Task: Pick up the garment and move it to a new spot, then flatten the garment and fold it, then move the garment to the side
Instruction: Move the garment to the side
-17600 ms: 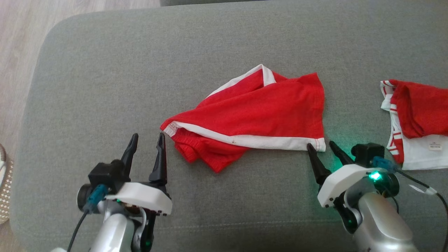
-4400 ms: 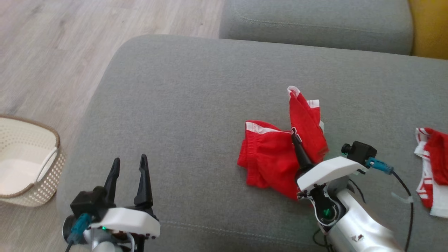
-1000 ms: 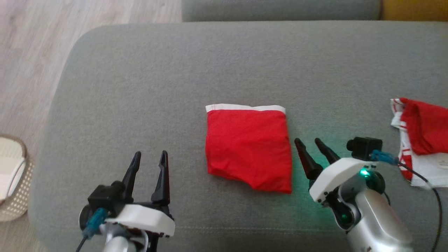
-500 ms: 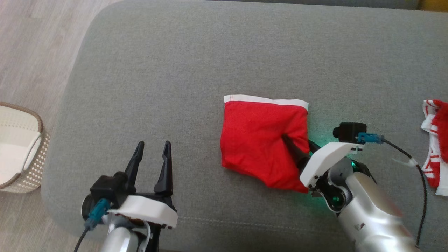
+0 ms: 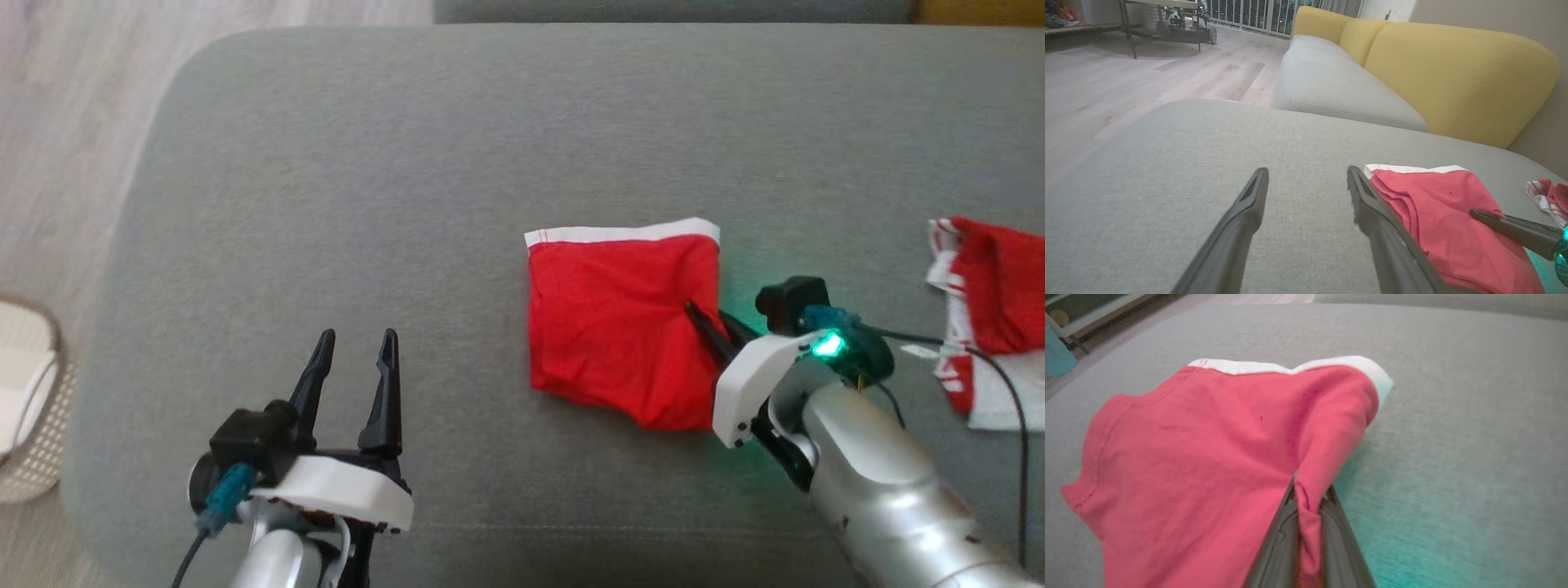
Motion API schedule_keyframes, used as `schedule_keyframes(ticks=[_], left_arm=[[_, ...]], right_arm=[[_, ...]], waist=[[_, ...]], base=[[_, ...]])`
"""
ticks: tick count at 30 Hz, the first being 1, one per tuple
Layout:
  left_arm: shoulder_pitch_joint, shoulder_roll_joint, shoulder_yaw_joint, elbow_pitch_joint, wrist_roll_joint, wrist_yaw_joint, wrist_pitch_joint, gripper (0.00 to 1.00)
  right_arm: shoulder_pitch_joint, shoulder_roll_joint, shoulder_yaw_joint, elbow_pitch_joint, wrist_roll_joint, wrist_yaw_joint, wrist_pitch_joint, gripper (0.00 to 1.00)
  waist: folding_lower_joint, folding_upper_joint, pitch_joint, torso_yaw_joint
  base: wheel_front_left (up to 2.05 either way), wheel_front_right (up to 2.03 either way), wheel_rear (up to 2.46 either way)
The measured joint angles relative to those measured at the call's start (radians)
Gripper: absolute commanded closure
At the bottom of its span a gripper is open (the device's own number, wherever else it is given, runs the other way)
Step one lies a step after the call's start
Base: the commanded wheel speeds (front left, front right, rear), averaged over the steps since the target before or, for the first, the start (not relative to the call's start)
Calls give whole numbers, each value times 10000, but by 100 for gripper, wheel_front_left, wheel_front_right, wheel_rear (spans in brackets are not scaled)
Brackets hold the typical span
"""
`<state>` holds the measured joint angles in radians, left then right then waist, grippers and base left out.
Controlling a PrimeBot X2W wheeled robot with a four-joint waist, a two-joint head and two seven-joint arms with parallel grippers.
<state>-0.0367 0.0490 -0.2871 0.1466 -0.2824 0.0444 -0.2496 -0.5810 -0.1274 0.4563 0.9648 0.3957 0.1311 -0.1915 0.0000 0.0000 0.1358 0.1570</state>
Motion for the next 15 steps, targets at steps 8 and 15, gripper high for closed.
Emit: schedule_keyframes(ticks=[8,15], left_arm=[[-272,0,-157,-173,454,-222,0,0],[-1514,-8,-598,-29,1407,-963,-2,0]], right_arm=[[-545,-727,548,-968,-725,0,341,100],[-1127,-2098,842,-3051,-564,0,1499,100]], waist=[[0,0,47,-1221],[0,0,651,-2528]], base=[[0,0,0],[0,0,0]])
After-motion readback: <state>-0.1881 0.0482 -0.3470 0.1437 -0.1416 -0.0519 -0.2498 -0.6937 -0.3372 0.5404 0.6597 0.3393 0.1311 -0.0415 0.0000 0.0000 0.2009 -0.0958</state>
